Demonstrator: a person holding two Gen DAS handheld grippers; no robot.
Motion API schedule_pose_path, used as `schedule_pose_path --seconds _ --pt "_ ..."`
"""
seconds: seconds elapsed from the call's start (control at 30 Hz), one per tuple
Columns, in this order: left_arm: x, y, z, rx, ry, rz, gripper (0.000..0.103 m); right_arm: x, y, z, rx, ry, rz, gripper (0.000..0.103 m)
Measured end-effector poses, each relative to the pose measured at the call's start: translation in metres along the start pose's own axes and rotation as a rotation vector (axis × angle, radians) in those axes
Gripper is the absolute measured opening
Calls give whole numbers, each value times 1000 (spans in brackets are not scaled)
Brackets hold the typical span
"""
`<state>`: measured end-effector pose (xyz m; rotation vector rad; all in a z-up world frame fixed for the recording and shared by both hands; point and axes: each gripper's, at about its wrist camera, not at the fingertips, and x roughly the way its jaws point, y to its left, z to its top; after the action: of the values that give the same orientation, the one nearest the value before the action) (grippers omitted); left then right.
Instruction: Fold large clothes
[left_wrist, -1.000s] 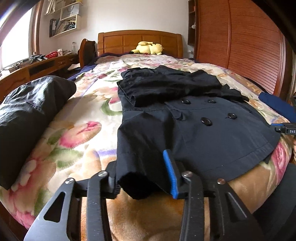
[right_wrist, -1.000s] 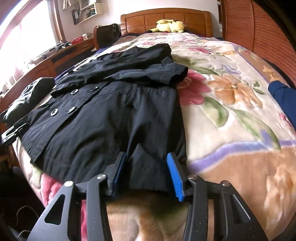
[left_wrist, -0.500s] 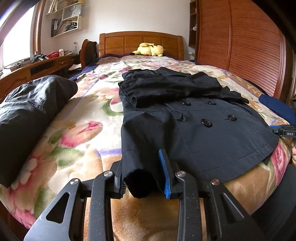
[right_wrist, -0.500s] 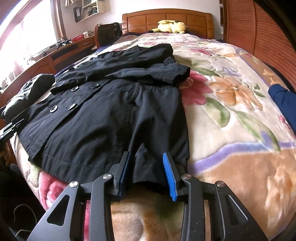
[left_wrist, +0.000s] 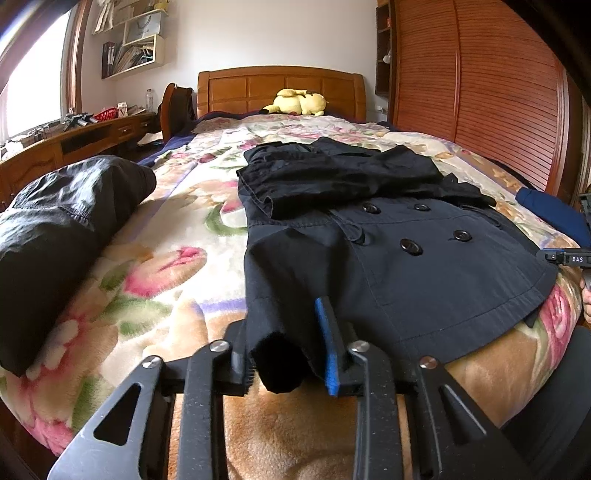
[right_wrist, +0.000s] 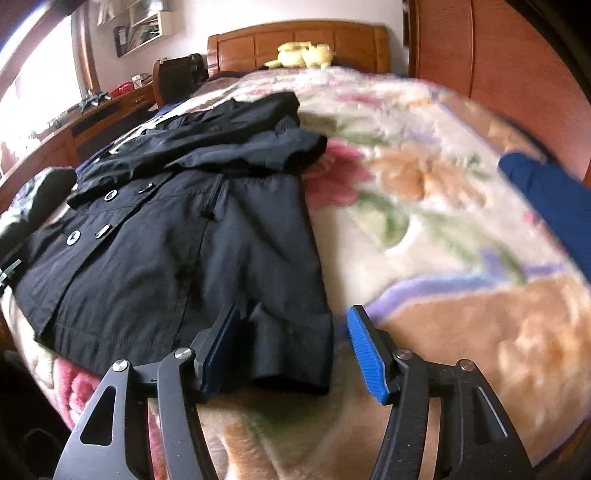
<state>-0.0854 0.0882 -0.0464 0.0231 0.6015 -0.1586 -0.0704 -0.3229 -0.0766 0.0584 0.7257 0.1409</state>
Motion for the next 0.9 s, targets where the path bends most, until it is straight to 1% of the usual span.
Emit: schedule_pose_path --seconds 0.03,0.07,0.1,0.13,0.17,0.2,0.3,0.43,0.5,0.67,0.8,0.9 --pt "-2 -1 1 4 -3 -6 19 0 2 -1 -7 1 10 62" --pt "-2 -2 1 7 -3 -11 17 0 3 -1 -14 3 29 53" --pt "-4 -2 1 -2 -5 -25 12 1 5 -1 -15 8 60 41" --pt "-6 -2 2 -15 -8 -37 9 1 7 -2 -15 10 91 35" --pt "-7 -4 3 -15 -13 -33 8 1 8 -2 -19 11 125 20" --pt "-10 -7 5 -2 -22 -21 7 -1 9 -2 -26 4 158 14" --pt "-17 -13 9 20 -39 -8 6 -8 17 -3 -52 -19 187 10" --pt "-35 -13 16 9 -86 3 5 -39 24 -3 -42 -122 212 8" --pt "-50 -13 21 5 -115 -2 5 -59 20 -1 -22 -173 237 8" --pt "-86 -16 31 30 -167 -4 5 -99 27 -1 -30 -241 272 7" --pt "-120 -16 38 42 -213 -8 5 -134 31 -9 -46 -296 300 7" --pt "-145 -14 46 46 -254 -11 5 -168 25 -15 -63 -347 318 7"
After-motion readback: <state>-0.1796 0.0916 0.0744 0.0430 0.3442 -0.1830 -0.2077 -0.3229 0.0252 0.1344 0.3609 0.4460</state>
